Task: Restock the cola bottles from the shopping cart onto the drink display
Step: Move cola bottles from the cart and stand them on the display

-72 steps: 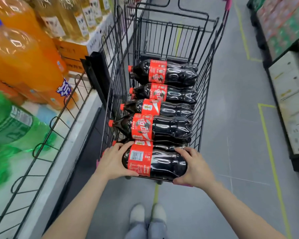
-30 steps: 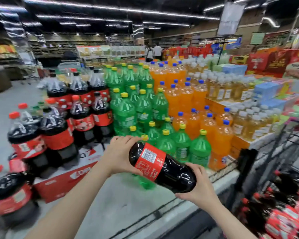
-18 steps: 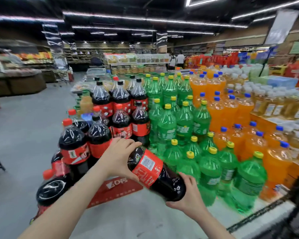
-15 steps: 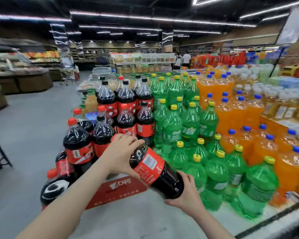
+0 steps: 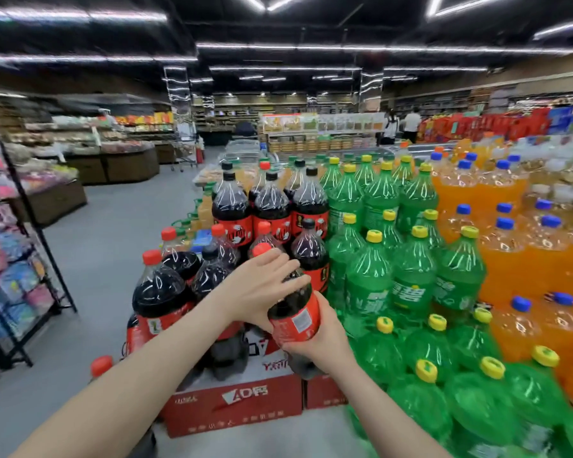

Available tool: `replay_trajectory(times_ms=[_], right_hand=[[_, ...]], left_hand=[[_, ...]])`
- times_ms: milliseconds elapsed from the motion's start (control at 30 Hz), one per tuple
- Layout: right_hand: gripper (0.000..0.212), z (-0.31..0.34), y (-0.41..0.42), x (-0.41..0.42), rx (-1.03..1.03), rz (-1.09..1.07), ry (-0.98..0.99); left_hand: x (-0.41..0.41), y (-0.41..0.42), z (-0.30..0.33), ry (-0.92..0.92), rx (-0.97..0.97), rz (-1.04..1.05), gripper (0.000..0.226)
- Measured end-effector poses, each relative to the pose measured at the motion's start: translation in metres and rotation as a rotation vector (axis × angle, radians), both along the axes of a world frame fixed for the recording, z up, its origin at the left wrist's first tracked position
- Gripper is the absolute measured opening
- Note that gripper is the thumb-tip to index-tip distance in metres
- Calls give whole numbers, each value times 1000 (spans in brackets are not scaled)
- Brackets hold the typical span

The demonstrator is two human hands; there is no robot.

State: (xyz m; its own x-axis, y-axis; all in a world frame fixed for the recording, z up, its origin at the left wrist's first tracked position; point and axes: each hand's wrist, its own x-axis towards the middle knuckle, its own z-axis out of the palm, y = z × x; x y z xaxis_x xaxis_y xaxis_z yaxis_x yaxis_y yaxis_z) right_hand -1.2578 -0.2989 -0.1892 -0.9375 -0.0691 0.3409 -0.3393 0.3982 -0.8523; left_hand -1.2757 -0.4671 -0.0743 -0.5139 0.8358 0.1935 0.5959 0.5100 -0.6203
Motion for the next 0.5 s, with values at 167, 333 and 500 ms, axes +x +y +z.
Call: replay_trajectory(times_ms=[167,333,500], right_hand=[[86,-17,-10,-33,-12,-19,-41],[81,-41,-25,-55,-70,-25,-52],[85,-52,-34,-72,-107,7,-66]], left_hand=[[-29,-4,-7,30,-73,67,108],[-54,-11,-23,-20,-110,115,111],[-71,-22,-32,-26,-75,112,115]])
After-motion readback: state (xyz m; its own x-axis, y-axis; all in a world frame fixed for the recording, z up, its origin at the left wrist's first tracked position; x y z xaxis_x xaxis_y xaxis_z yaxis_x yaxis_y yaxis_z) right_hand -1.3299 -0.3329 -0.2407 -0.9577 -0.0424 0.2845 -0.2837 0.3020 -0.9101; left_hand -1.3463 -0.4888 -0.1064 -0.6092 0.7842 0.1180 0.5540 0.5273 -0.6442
